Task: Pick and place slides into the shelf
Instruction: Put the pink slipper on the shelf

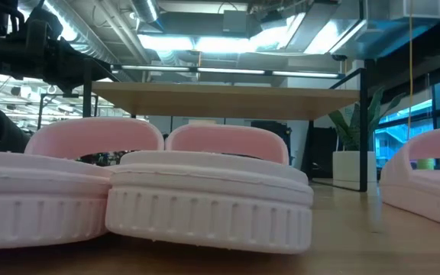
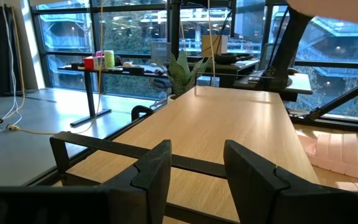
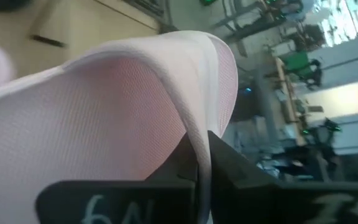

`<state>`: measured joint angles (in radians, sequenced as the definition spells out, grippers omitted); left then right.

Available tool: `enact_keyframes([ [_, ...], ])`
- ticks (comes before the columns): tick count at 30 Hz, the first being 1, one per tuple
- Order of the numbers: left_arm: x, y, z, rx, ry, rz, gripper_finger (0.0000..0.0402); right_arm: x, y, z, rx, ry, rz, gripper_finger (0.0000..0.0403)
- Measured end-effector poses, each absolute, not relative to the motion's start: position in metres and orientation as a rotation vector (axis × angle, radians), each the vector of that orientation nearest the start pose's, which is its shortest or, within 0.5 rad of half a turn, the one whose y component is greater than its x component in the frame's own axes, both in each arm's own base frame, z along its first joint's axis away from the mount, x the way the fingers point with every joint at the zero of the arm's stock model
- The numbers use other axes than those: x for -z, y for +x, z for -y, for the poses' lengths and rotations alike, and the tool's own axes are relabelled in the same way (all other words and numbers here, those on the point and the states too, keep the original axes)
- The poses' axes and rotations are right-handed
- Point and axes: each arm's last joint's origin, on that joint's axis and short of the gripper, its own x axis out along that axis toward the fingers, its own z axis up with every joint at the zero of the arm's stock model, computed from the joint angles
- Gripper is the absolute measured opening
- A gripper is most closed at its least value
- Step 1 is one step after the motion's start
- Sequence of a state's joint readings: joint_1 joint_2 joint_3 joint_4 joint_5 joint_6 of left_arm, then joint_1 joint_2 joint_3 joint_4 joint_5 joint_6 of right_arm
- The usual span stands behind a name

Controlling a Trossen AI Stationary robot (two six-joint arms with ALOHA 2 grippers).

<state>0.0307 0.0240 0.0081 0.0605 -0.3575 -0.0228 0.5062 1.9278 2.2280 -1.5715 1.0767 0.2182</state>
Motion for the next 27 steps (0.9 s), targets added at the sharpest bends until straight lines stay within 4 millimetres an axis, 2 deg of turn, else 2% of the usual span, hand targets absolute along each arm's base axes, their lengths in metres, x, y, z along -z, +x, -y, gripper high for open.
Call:
enact_keyframes([
  [5, -0.17, 0.096, -0.013, -0.387, -0.03, 0.049, 0.0141, -0.426, 0.334, -0.096, 0.67, -0.71, -0.873, 0.0011],
  [11, -0.17, 0.096, -0.013, -0.387, -0.03, 0.049, 0.0141, -0.425, 0.346, -0.034, 0.766, -0.659, -0.987, 0.0011],
  [17, -0.17, 0.096, -0.013, -0.387, -0.03, 0.049, 0.0141, -0.397, 0.355, 0.002, 0.808, -0.608, -1.125, 0.0011],
  [27, -0.17, 0.096, -0.013, -0.388, -0.03, 0.049, 0.0141, -0.331, 0.364, 0.018, 0.883, -0.521, -1.252, 0.0011],
])
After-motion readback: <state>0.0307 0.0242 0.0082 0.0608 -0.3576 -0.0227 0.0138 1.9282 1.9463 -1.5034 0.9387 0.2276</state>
